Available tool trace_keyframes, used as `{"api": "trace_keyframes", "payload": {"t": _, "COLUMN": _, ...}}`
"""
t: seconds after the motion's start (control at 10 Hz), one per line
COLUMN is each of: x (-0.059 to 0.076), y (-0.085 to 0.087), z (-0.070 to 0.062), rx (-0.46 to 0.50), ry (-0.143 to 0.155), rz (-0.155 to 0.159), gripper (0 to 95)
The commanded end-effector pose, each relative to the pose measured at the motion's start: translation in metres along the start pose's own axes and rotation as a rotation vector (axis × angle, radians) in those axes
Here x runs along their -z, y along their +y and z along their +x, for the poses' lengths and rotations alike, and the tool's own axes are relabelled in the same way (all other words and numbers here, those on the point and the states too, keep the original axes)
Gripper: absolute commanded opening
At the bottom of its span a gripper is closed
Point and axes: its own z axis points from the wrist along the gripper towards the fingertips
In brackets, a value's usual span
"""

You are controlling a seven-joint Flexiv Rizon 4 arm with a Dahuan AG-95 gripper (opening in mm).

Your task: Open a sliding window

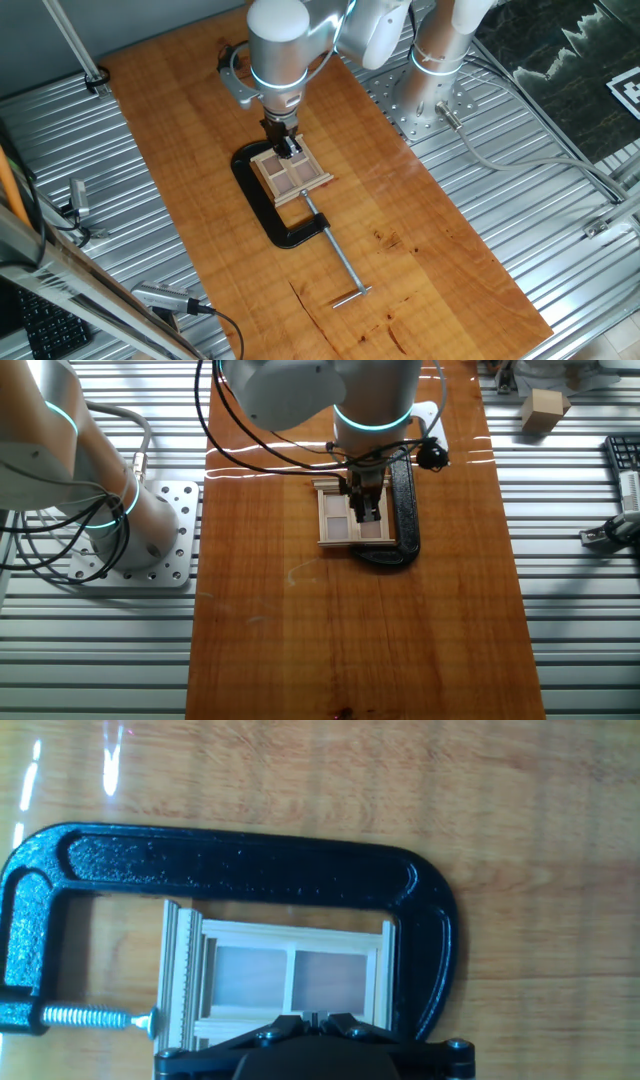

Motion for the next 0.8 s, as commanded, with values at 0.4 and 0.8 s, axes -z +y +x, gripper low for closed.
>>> {"api": "trace_keyframes", "payload": {"t": 0.4, "x": -0.005, "y": 0.0, "z": -0.006, "rx": -0.019, "ry": 0.001, "rz": -0.003, "gripper": 0.0}}
{"api": "trace_keyframes", "payload": {"t": 0.8, "x": -0.007, "y": 0.001, "z": -0.013, "rx": -0.024, "ry": 0.002, "rz": -0.002, "gripper": 0.0}}
